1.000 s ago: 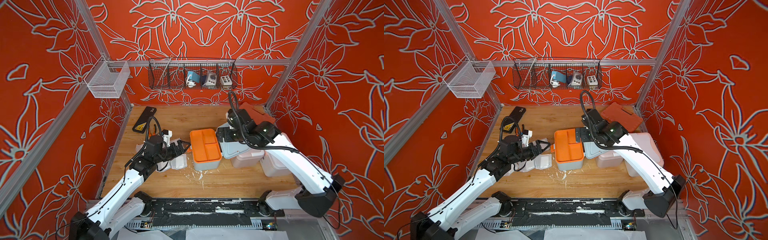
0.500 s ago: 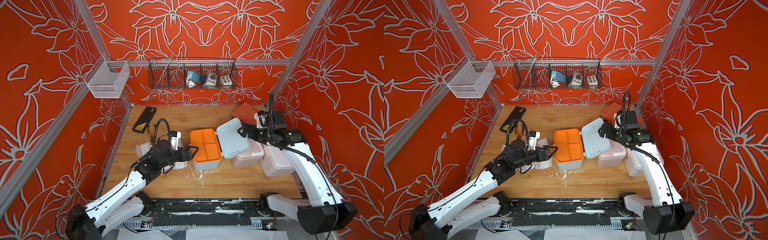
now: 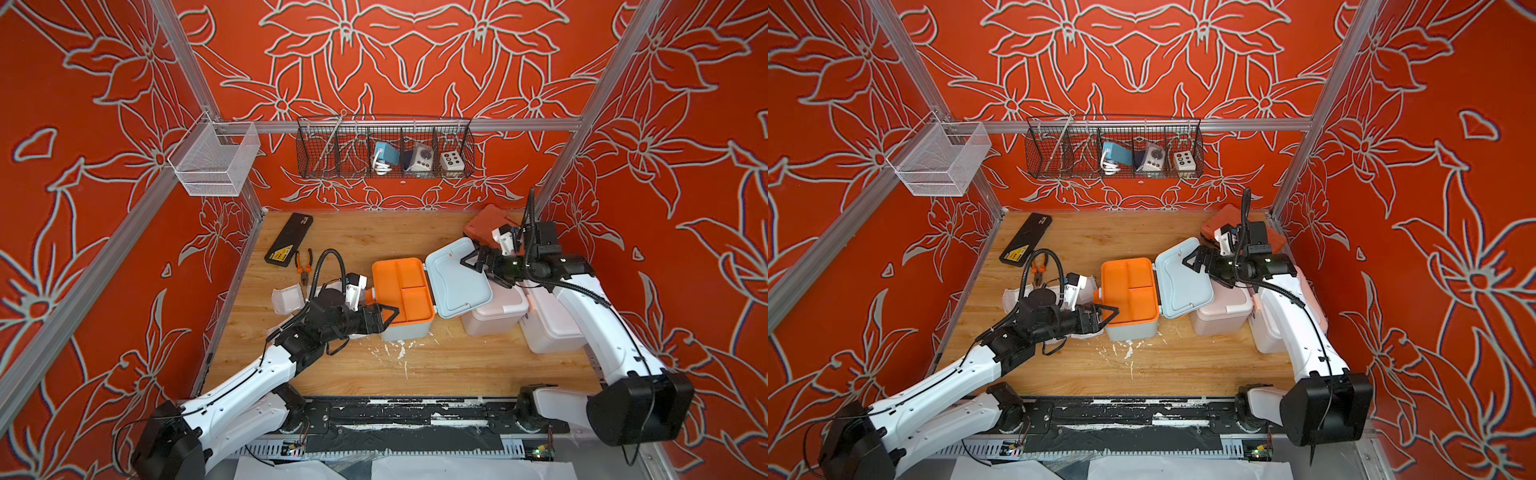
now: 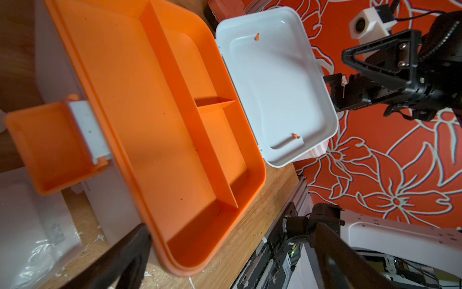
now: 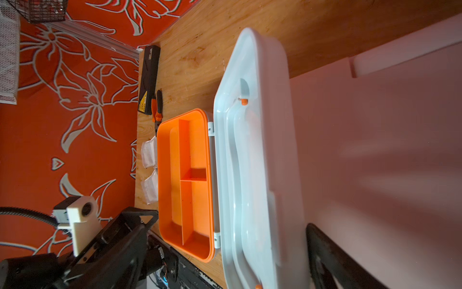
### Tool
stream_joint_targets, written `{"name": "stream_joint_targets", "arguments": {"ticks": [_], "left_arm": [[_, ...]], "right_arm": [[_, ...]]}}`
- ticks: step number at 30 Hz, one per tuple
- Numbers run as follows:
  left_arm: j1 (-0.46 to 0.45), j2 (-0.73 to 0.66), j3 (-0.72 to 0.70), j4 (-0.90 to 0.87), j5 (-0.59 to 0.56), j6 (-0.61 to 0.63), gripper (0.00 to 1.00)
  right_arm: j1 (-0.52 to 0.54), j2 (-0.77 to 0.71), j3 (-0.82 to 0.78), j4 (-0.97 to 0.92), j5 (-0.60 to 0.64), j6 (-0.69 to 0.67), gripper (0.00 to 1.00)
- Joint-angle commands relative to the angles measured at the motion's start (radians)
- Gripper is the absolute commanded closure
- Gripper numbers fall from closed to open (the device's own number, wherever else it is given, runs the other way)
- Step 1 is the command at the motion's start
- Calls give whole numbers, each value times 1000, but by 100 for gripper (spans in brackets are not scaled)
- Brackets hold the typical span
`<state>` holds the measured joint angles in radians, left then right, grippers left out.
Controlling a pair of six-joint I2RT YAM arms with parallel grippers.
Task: Open first aid kits and take out gauze
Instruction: Close the lid of the first aid kit.
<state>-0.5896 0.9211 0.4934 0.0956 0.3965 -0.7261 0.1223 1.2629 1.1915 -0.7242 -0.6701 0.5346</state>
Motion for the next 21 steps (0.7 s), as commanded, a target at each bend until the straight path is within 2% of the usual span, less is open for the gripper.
{"name": "stream_joint_targets", "arguments": {"ticks": [1, 12, 21], "left_arm": [[-6, 21, -16, 73, 75, -12, 2], [-6, 43, -39, 121, 93, 1, 2], [-6, 116, -40, 223, 141, 17, 2]], "right_arm": [[0, -23, -7, 35, -89, 27, 2], [36, -89, 5, 60, -165, 95, 2], [235, -94, 42, 64, -105, 128, 2]]}}
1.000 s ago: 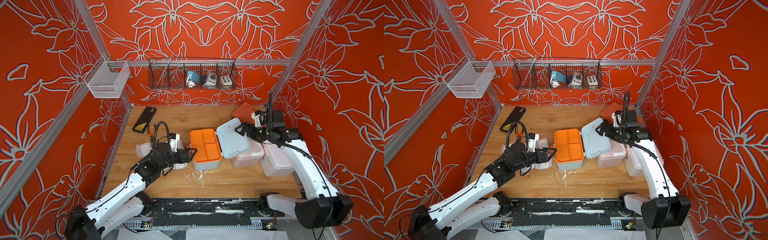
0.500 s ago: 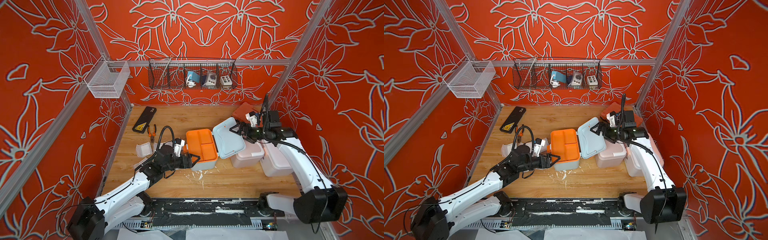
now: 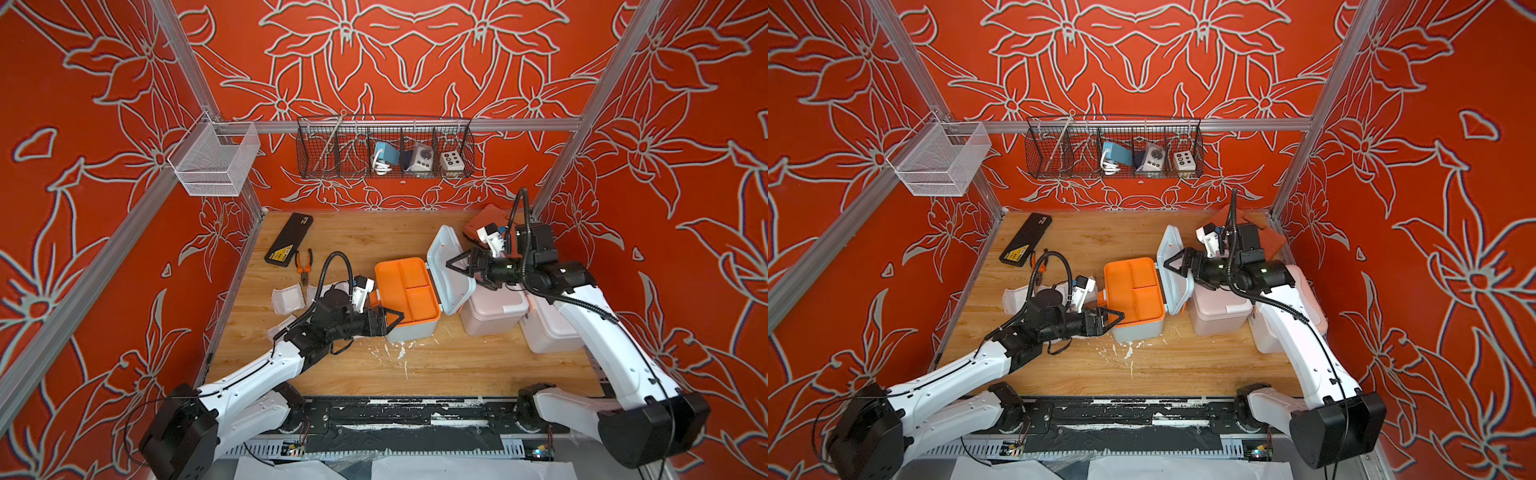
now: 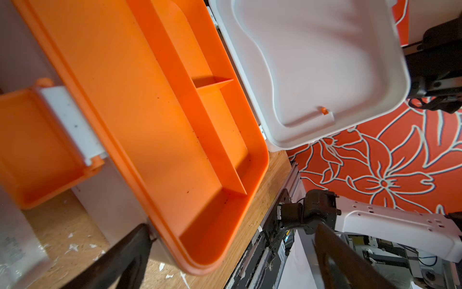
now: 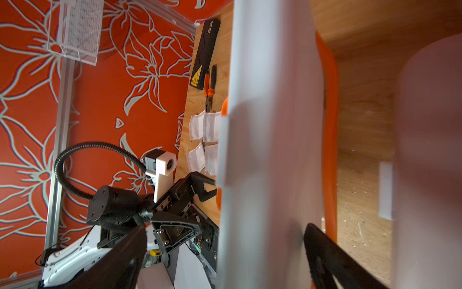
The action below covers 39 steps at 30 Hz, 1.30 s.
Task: Open first aid kits and take out gauze
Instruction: Close the lid of the first aid kit.
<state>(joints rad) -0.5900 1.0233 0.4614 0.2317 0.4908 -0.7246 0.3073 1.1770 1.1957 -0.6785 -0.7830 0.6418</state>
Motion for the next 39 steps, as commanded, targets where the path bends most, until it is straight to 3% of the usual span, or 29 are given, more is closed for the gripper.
{"name": "stream_joint_targets", "arguments": {"ticks": [1, 8, 18, 22, 31, 36, 39], "left_arm": [[-7, 19, -9, 100, 53, 16, 2], [-6, -5, -6, 82, 33, 48, 2], [-2, -323, -49, -232, -289, 40, 2], [-1, -364, -24, -302, -348, 52, 2], [-1, -364, 47, -355, -352, 54, 2], [7, -371, 53, -378, -418, 59, 2], [47, -348, 54, -381, -384, 49, 2]], "right_arm": [[71, -6, 43, 21, 18, 25, 2], [175, 11, 48, 69, 51, 64, 2], [296, 92, 60, 113, 28, 57, 2], [342, 137, 102, 58, 37, 8, 2], [335, 153, 200, -160, 353, -85, 2], [249, 139, 147, -54, 216, -55, 2], [148, 125, 24, 134, -26, 5, 4]]}}
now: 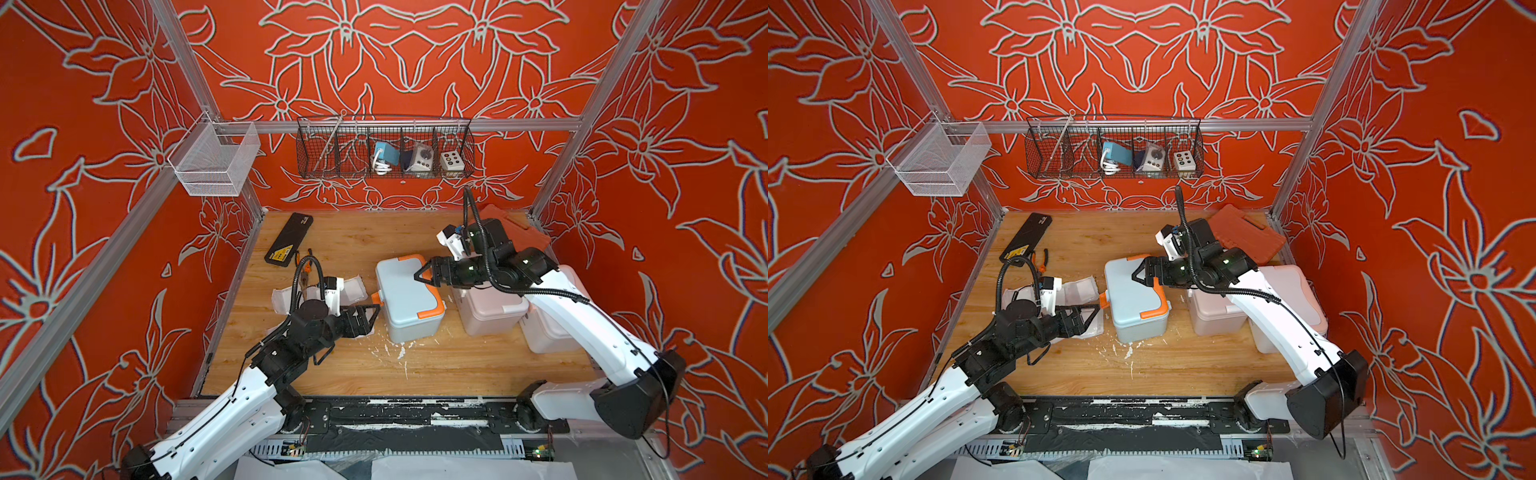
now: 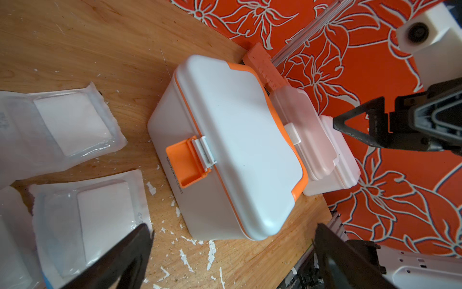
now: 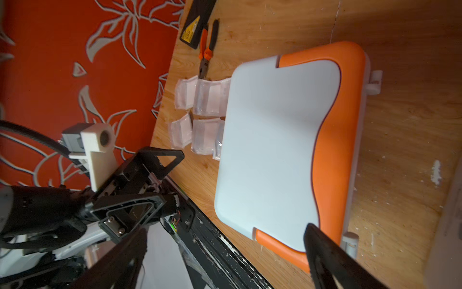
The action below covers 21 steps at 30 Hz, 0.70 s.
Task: Open first aid kits and take out gauze
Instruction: Close the lid of the first aid kit, then fasten the fastener of the first aid kit.
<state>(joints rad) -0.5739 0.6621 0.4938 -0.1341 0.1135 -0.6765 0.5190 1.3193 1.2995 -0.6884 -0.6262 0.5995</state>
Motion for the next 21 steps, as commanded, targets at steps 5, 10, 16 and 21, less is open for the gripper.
{"name": "stream_joint_targets", "arguments": {"ticks": [5, 10, 16, 21], "left_arm": [[151, 53, -13, 34, 150, -28, 2], [247, 83, -82, 190, 311, -90, 2], [305, 156, -146, 410, 416, -180, 2], [319, 232, -170, 530, 449, -208, 2]], "right_arm": [[-63, -21, -97, 167, -175, 15, 34], [35, 58, 0, 0, 10, -105, 44], [165, 187, 140, -136, 210, -191, 44], [240, 299, 259, -218, 320, -225, 49]]}}
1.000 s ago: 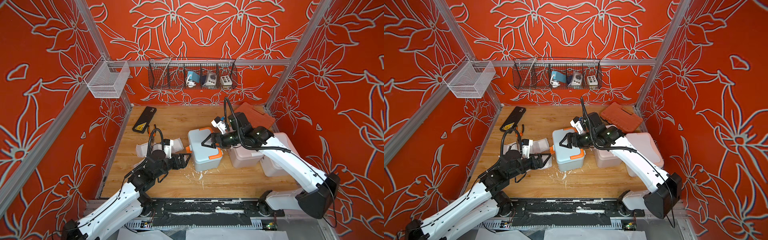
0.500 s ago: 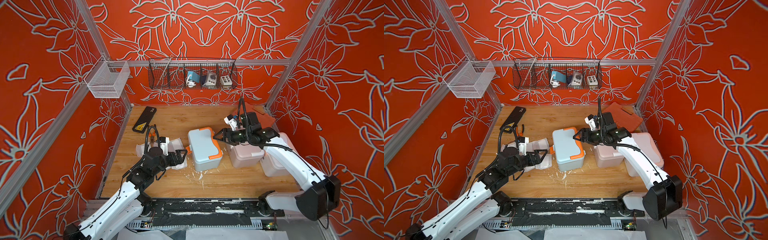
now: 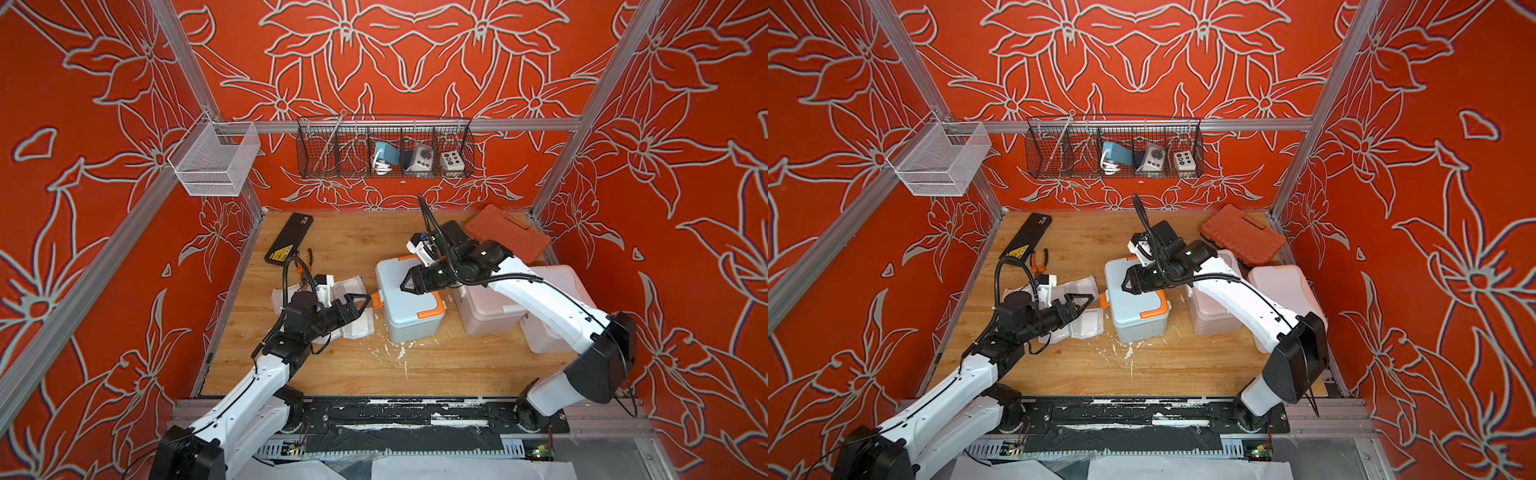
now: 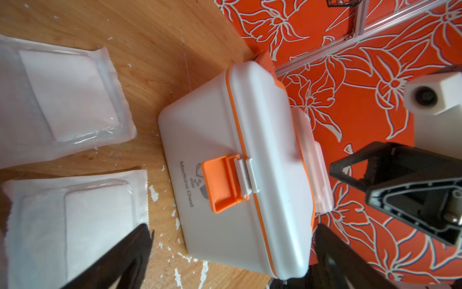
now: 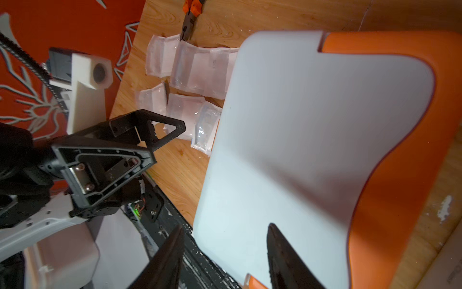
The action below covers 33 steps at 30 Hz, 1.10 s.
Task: Open first aid kits and take out gauze
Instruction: Fasten the fastener of the first aid kit.
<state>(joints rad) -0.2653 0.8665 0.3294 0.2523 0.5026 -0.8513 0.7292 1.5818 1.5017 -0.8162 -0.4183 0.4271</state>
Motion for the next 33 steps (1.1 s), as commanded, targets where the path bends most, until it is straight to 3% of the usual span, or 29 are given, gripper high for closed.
{"name": "stream_joint_targets", "arguments": {"ticks": [1, 6, 14, 28, 33], "left_arm": [[11, 39, -7, 163, 64, -36, 2], [12, 109, -27, 274, 80, -57, 2], [12, 277, -1, 400, 107, -78, 2], [8, 598, 185, 593, 245, -87, 2], [-42, 701, 235, 699, 300, -134, 2]], "right_arm": [[43, 56, 74, -100, 127, -55, 51], [101, 141, 107, -139, 207, -68, 55], [99, 137, -14, -154, 364, -39, 56], [89, 71, -76, -119, 340, -24, 56], [90, 40, -91, -120, 335, -24, 54]]}}
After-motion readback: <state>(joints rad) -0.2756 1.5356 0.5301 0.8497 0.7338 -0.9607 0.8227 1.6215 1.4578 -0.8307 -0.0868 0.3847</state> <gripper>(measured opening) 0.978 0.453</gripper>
